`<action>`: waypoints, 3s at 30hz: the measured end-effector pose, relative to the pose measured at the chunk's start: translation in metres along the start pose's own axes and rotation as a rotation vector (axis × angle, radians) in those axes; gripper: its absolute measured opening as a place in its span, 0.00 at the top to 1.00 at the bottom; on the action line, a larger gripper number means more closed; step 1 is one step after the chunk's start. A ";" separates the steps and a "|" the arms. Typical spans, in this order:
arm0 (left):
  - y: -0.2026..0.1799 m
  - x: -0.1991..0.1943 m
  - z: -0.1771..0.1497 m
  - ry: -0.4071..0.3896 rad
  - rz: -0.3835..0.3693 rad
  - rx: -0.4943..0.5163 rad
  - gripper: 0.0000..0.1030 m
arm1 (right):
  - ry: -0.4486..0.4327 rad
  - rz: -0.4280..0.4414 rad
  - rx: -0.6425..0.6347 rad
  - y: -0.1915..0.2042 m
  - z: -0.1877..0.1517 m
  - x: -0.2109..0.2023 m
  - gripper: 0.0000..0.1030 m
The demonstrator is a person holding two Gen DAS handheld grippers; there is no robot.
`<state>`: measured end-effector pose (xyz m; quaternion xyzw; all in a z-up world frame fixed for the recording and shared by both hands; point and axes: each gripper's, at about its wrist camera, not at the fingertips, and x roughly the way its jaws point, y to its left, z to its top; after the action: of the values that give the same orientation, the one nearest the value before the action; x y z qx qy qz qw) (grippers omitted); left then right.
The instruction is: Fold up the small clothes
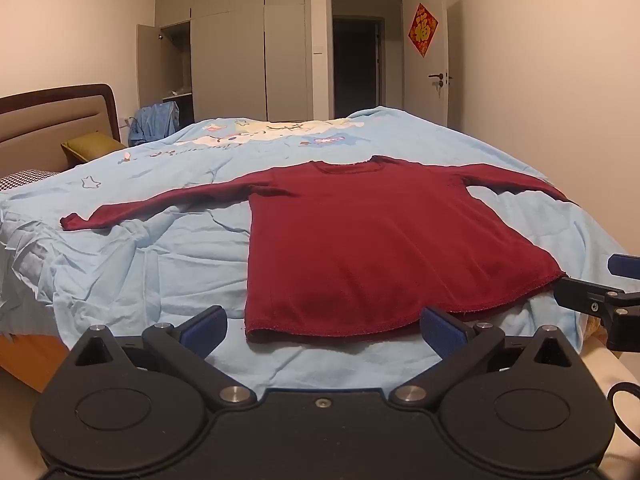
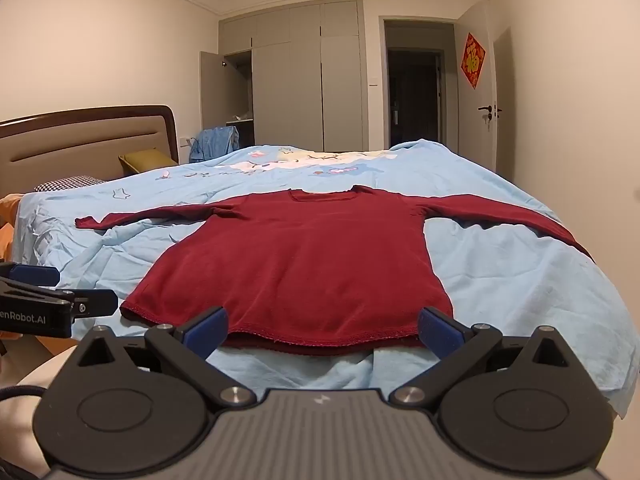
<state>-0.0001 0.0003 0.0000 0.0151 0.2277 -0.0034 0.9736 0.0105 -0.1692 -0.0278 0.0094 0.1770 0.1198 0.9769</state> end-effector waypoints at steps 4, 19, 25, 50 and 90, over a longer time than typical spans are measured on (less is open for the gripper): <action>0.003 -0.001 0.000 -0.002 0.000 -0.004 0.01 | 0.002 0.001 -0.002 0.001 0.000 0.000 0.00; 0.000 0.000 0.000 0.002 0.003 0.007 0.01 | 0.004 0.001 0.002 -0.001 -0.001 0.001 0.00; 0.000 0.000 0.000 0.002 0.004 0.009 0.01 | 0.010 0.000 0.003 -0.001 -0.001 0.002 0.00; 0.000 0.000 0.000 0.004 0.003 0.009 0.01 | 0.013 -0.001 0.004 -0.001 -0.002 0.003 0.00; 0.003 0.004 -0.007 0.018 0.003 0.002 0.01 | 0.020 -0.001 0.005 -0.001 -0.005 0.004 0.00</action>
<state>0.0000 0.0030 -0.0081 0.0165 0.2365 -0.0021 0.9715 0.0128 -0.1693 -0.0341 0.0104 0.1871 0.1191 0.9750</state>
